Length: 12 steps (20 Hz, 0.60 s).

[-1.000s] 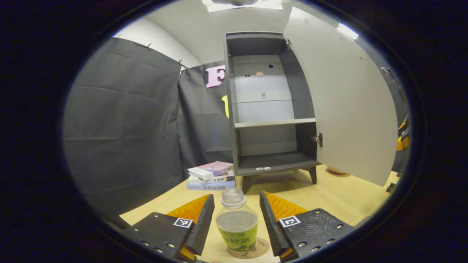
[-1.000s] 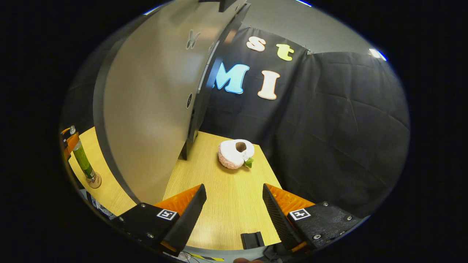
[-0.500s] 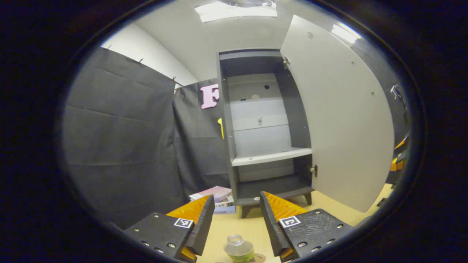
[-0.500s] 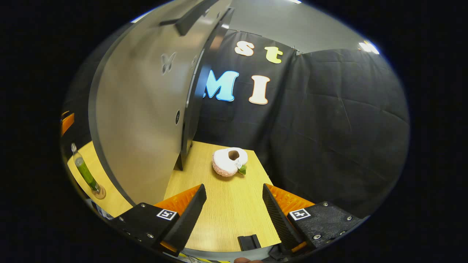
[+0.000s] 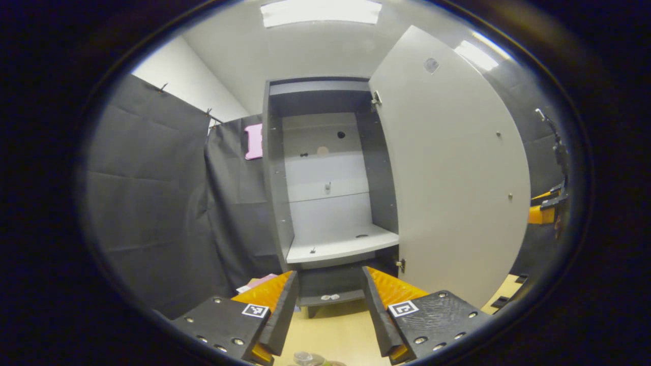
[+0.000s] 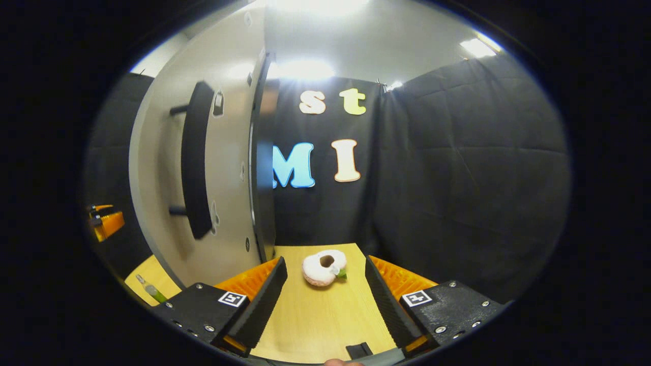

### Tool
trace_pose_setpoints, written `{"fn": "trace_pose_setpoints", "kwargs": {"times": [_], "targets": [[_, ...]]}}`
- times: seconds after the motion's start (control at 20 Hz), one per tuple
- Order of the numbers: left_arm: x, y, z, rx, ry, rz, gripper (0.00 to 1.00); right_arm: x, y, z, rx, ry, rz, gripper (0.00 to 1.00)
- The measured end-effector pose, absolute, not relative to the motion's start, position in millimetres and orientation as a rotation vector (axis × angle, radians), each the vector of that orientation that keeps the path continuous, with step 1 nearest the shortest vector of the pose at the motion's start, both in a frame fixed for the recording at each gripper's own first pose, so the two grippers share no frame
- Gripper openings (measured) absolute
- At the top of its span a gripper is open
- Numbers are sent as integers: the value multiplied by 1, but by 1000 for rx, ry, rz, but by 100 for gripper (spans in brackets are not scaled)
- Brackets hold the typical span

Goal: Open the cabinet door with the right hand, grasp the bottle in the cabinet with the left hand and place it on the coaster, then close the cabinet door with the right hand.

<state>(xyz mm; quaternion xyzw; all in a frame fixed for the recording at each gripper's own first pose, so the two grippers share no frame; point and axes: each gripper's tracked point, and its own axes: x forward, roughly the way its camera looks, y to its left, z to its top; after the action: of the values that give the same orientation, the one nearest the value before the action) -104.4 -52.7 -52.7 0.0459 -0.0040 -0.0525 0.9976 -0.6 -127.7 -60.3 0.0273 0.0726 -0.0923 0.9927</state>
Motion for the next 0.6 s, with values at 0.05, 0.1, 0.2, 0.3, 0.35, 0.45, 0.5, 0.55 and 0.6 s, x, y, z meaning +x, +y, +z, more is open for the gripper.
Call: {"fn": "trace_pose_setpoints", "kwargs": {"times": [0.05, 0.1, 0.2, 0.3, 0.35, 0.45, 0.5, 0.55, 0.6], "targets": [[-104, -58, -48, 85, -18, -125, 74, -1, -124, -49, 69, 123, -177, 96], [-103, -64, -43, 82, -25, -144, 79, -1, -122, -38, 79, 95, -173, 96], [-97, -73, -32, 84, -33, -172, 74, 0, -117, -27, 83, 60, -170, 95], [-94, -74, -26, 84, -43, -183, 78, 3, -105, -25, 87, 51, -152, 95], [-94, -71, -21, 83, -54, -180, 78, 5, -95, -24, 90, 47, -138, 96], [-93, -64, -18, 71, -64, -182, 79, 4, -94, -23, 74, 48, -158, 95], [-93, -60, -18, 62, -65, -184, 74, 2, -93, -22, 76, 49, -171, 92], [-93, -55, -20, 55, -59, -178, 70, 2, -90, -24, 93, 51, -180, 91], [-94, -50, -19, 47, -59, -174, 74, 1, -89, -26, 109, 58, -190, 91]]}}
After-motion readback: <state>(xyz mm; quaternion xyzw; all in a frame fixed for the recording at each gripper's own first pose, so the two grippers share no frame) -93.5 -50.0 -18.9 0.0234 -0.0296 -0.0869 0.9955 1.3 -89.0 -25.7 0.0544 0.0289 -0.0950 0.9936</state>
